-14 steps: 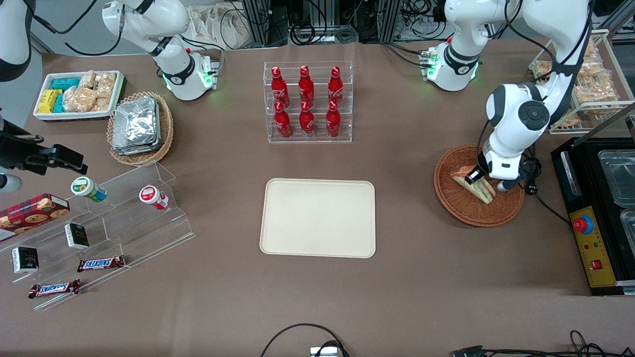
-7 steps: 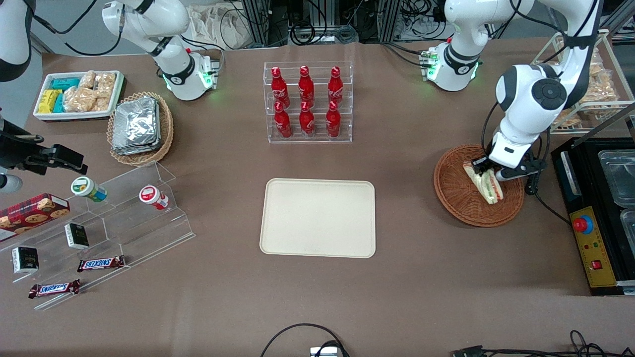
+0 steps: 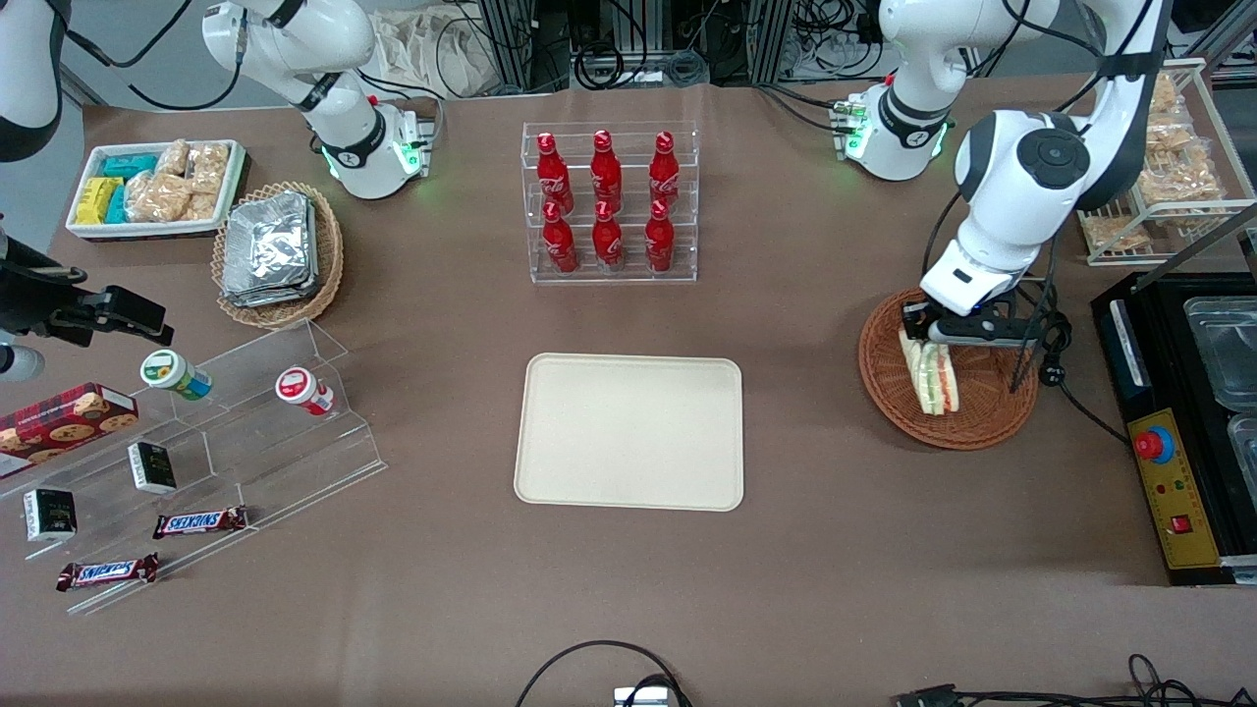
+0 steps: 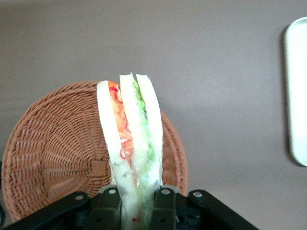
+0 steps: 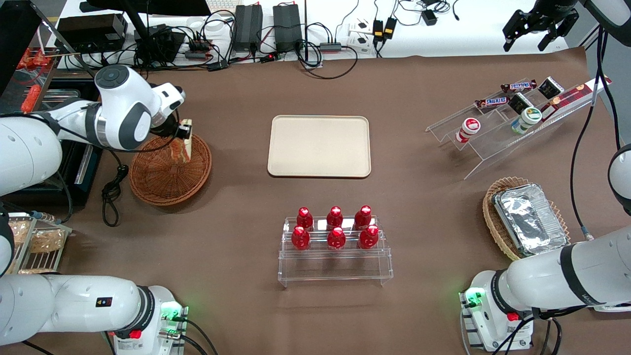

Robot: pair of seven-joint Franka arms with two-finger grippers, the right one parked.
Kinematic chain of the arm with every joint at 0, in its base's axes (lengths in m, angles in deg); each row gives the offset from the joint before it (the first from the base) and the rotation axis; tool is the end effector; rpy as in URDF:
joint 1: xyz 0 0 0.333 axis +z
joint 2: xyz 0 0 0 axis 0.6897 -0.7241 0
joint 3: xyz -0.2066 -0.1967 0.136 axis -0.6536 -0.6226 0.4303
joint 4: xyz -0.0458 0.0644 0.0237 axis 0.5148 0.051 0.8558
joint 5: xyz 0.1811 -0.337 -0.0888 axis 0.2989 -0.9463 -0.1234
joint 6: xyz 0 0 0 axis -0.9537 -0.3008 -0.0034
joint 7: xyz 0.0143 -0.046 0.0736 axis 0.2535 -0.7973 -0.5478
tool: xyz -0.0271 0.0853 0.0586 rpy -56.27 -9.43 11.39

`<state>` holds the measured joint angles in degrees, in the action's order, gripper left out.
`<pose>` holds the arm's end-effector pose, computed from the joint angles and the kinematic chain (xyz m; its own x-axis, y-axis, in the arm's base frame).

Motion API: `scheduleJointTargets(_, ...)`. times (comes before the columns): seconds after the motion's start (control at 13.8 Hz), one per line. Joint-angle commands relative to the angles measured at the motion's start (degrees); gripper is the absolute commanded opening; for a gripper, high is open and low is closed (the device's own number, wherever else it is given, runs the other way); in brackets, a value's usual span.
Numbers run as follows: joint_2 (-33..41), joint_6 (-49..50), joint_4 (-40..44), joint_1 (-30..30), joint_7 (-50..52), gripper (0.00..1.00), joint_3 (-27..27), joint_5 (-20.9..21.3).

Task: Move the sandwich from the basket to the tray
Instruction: 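Lift the sandwich out of the basket with the left gripper, then carry the sandwich over the cream tray with the left gripper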

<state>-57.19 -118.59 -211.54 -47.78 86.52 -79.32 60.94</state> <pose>0.4701 -0.1005 0.3592 0.9778 -0.0983 0.1852 -0.0977 -0.9951 -0.0126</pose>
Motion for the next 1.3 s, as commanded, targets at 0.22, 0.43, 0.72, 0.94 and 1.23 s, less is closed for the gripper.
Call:
scheduleJointTargets(0.22,-5.9,15.8,16.1,-5.2,0.4,0.17,-0.3,-5.0)
scheduleJointTargets(0.43,-8.5,20.5,22.6,-6.5,2.3,0.17,-1.4,-5.0)
scheduleJointTargets(0.72,-13.6,23.1,29.6,-7.3,2.6,0.18,-5.1,-5.0)
scheduleJointTargets(0.94,-18.2,23.1,34.0,-7.3,5.1,0.19,-7.9,-4.9)
scheduleJointTargets(1.23,-24.7,22.7,39.7,-8.9,8.8,0.20,-9.6,-4.2)
